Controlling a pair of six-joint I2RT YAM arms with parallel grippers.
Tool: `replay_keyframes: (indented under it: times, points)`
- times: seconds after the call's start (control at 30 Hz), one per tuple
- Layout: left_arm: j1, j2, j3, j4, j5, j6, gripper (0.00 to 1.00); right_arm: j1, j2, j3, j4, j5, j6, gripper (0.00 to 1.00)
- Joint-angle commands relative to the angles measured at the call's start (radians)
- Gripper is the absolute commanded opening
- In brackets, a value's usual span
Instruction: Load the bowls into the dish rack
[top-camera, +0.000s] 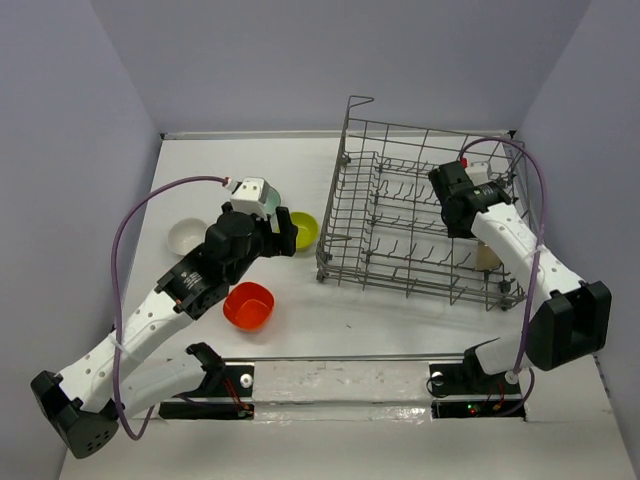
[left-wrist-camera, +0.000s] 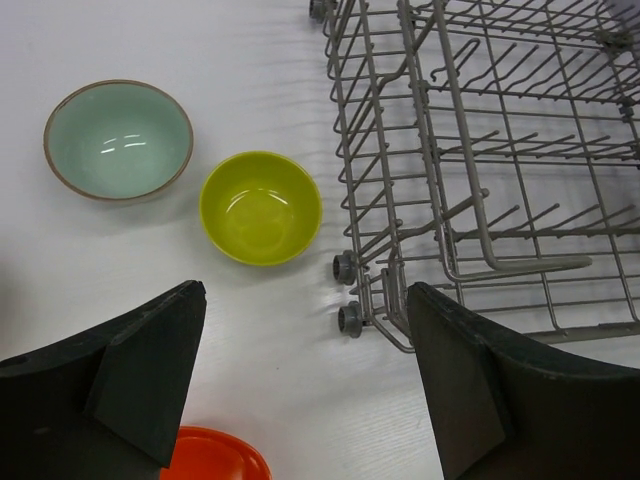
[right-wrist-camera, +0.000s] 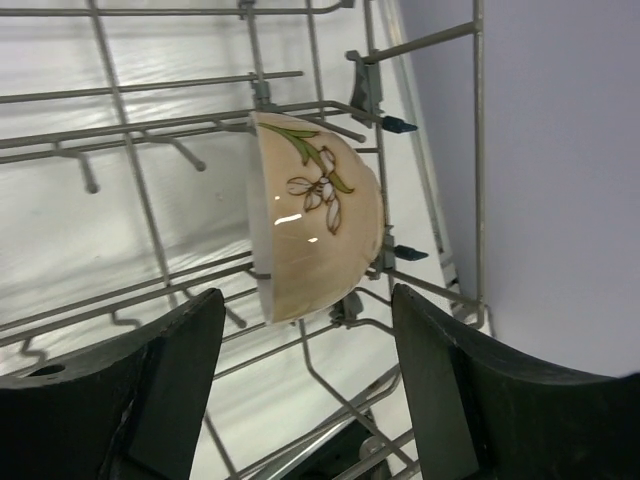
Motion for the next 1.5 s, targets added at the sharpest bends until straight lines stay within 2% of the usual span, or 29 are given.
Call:
replay_keyframes:
  times: [0.0,0.13,0.3,0.4,0.6,0.8,0.93,1.1,1.47]
  points:
    - [0.030,0.026,0.016,-0.007,-0.072,-0.037,0.90,0.008,-0.064,0.065,0.028,-0.130,0.002,0.73]
    - [0.086,0.043,0.010,-0.026,-0.117,-0.102,0.90,0.008,-0.141,0.111,0.030,-0.237,0.011,0.73]
    - [0.241,0.045,-0.030,-0.063,-0.151,-0.230,0.90,0.008,-0.286,0.140,0.050,-0.421,0.020,0.74]
    - [0.334,0.035,-0.065,-0.089,-0.198,-0.286,0.90,0.008,-0.355,0.105,0.088,-0.567,0.023,0.74]
    - [0.525,0.041,-0.110,-0.113,-0.214,-0.336,0.90,0.008,-0.483,0.007,0.168,-0.710,0.023,0.73]
    - [0.597,0.092,-0.110,-0.112,-0.249,-0.361,0.89,0.008,-0.520,-0.024,0.209,-0.865,0.040,0.73]
    - [0.709,0.129,-0.107,-0.092,-0.218,-0.352,0.89,0.008,-0.538,-0.028,0.226,-0.902,0.045,0.72]
    - [0.836,0.195,-0.105,-0.050,-0.166,-0.343,0.89,0.008,-0.573,-0.042,0.226,-0.864,0.043,0.73]
    - [0.953,0.397,-0.094,0.069,-0.045,-0.349,0.87,0.017,-0.592,-0.059,0.234,-0.871,0.045,0.73]
